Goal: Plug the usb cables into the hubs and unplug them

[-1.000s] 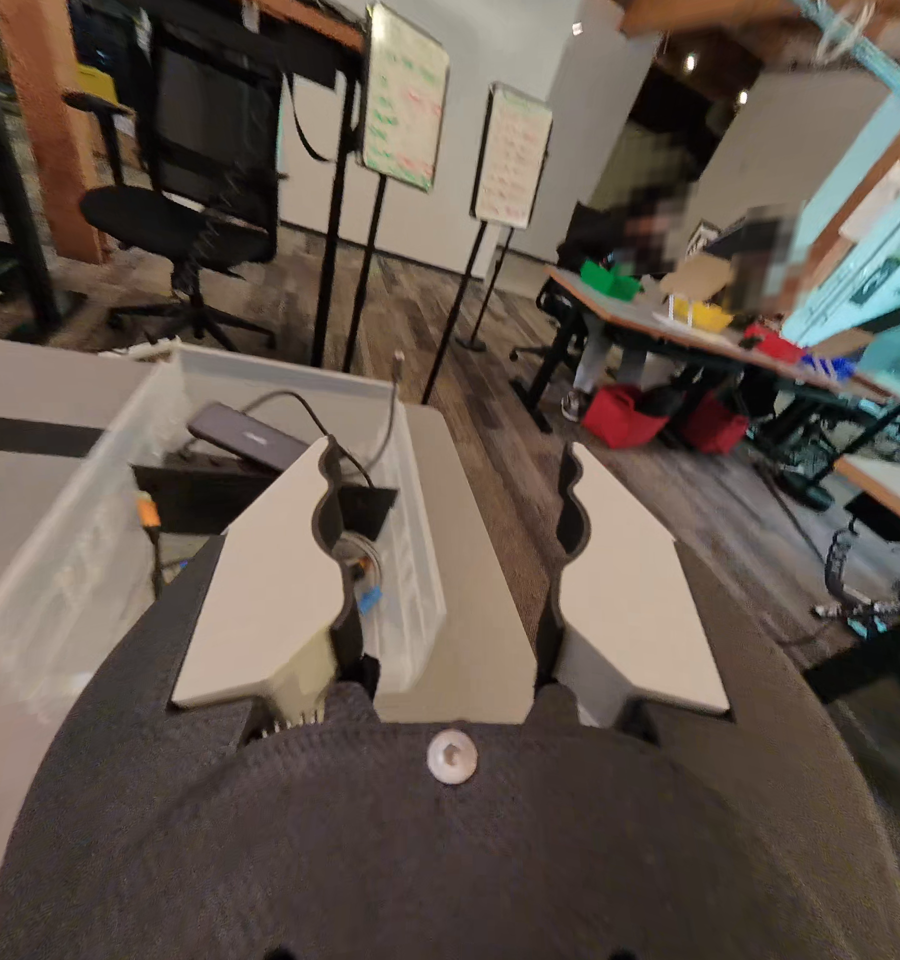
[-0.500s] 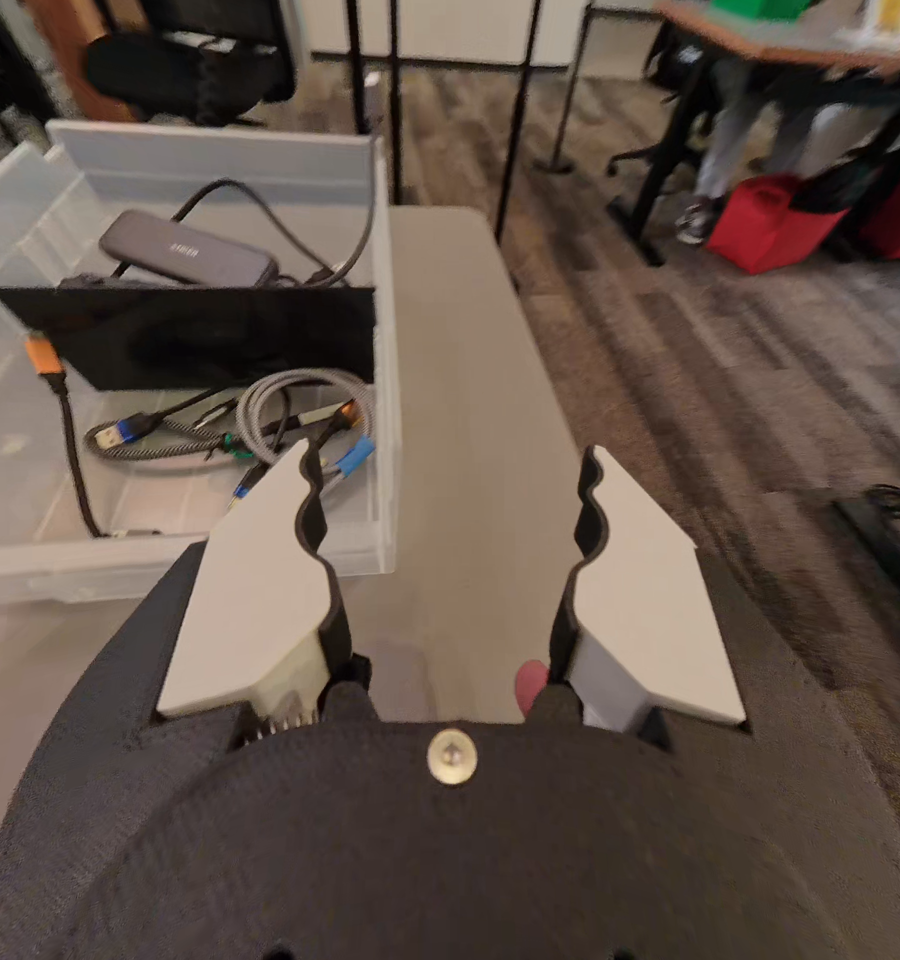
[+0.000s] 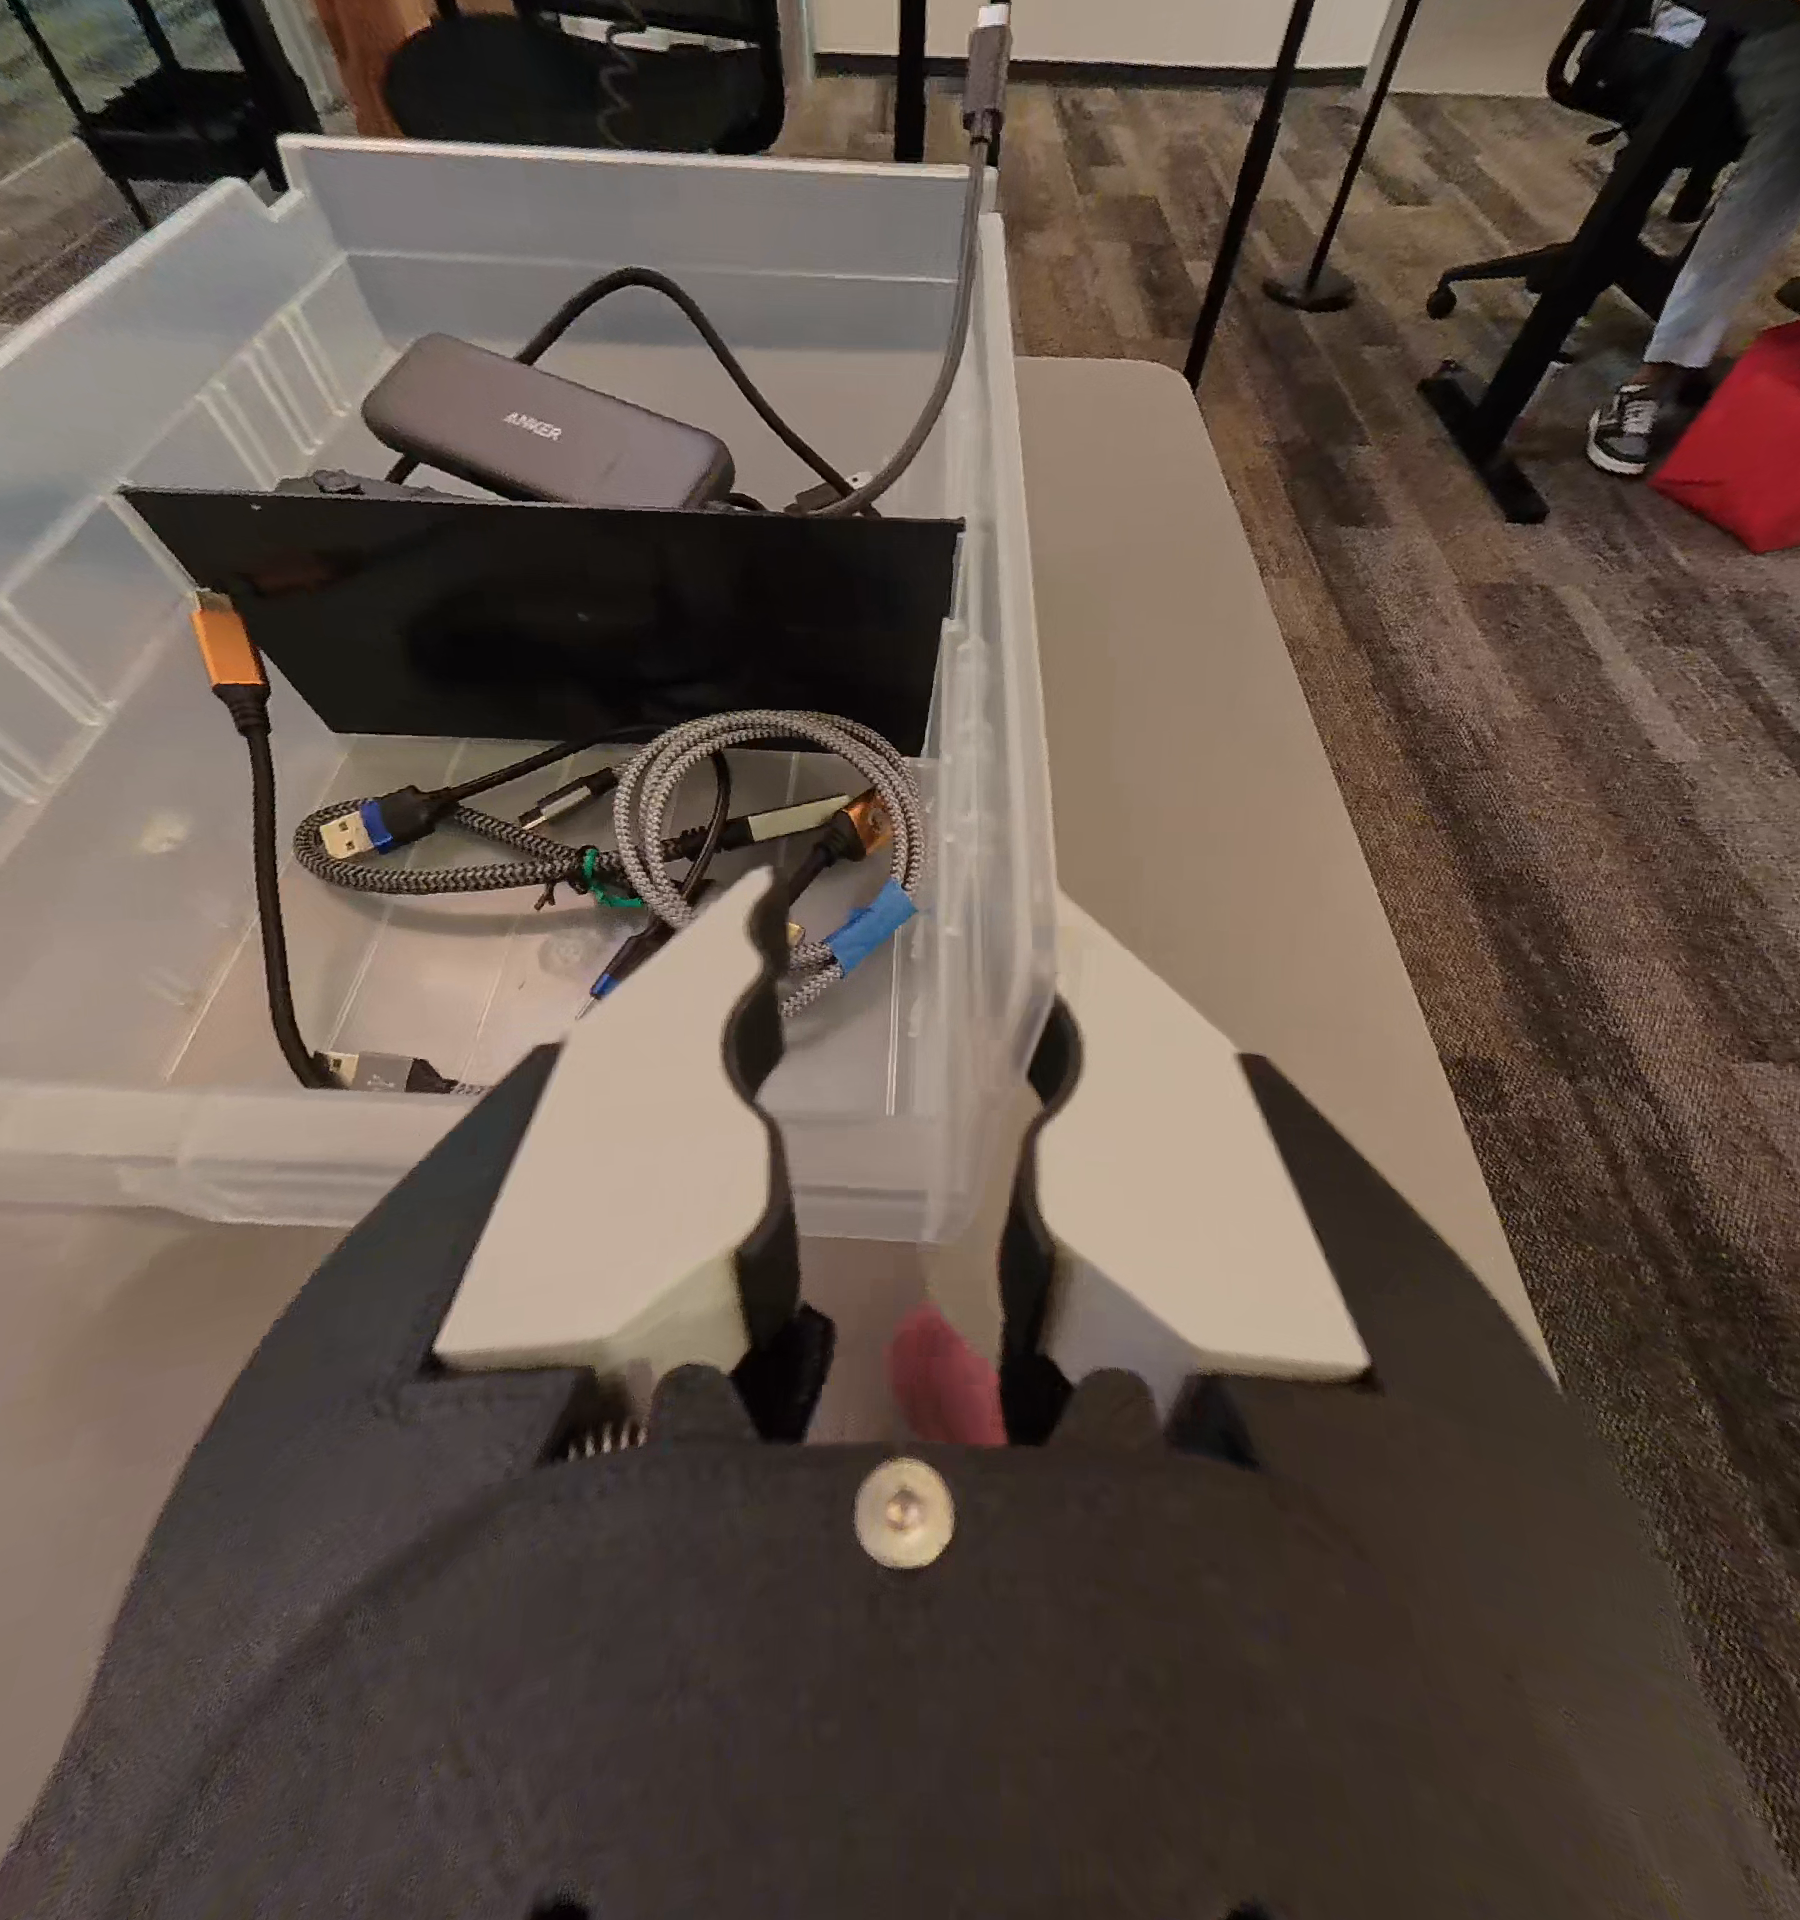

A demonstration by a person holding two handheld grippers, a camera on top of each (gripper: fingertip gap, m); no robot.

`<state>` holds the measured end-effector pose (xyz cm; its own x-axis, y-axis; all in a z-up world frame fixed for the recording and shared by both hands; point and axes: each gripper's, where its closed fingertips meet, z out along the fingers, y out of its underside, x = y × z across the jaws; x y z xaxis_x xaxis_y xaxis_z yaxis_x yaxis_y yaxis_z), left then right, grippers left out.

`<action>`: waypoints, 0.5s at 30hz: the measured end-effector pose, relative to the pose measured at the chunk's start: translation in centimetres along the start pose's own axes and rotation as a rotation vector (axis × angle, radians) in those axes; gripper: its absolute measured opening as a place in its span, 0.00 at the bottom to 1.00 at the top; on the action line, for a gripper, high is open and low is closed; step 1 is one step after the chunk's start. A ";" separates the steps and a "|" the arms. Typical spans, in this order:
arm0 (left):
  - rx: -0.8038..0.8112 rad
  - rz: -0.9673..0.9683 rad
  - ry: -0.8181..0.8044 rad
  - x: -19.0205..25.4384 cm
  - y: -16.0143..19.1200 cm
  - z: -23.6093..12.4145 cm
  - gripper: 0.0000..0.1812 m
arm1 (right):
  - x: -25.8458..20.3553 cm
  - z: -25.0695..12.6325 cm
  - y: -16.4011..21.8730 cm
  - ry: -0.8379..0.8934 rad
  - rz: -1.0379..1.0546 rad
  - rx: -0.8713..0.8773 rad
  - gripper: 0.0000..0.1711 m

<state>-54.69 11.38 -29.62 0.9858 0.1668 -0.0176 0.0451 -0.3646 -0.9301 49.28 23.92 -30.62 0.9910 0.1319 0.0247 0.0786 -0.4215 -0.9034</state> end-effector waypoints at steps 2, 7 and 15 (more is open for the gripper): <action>0.017 -0.016 0.043 0.5 -0.2 0.0 0.03 | 0.0 0.0 0.0 -0.001 -0.009 -0.004 0.21; 0.056 -0.022 0.059 1.1 -0.4 0.3 0.02 | 0.6 -0.2 0.1 0.018 -0.007 -0.011 0.01; 0.154 -0.035 0.078 1.6 -1.1 0.0 0.01 | -1.0 -0.6 0.3 -0.033 0.016 -0.012 0.01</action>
<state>-53.21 12.07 -28.58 0.9939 0.1037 0.0386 0.0602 -0.2145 -0.9749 48.41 23.10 -30.67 0.9880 0.1542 -0.0041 0.0640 -0.4341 -0.8986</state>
